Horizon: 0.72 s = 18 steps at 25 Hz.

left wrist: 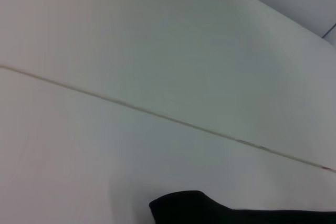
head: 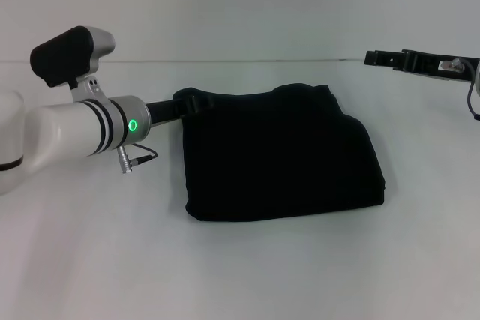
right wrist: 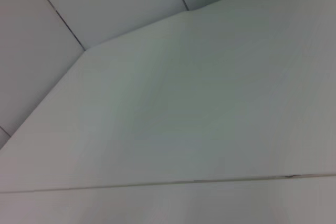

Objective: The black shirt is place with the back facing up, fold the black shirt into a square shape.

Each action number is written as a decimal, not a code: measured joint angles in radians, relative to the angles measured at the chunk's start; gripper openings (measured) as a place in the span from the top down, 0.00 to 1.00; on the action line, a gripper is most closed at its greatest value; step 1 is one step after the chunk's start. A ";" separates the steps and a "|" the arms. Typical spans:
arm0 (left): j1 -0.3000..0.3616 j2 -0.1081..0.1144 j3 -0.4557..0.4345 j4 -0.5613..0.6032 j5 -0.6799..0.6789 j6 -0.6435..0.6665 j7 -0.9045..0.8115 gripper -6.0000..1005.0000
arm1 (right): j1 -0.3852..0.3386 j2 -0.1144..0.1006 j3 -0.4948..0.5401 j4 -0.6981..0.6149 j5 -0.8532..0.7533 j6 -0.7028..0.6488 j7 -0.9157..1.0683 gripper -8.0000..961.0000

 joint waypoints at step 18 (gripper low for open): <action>0.010 -0.009 0.000 0.018 -0.014 0.003 0.000 0.86 | -0.005 0.009 -0.007 0.003 0.000 0.039 0.000 0.30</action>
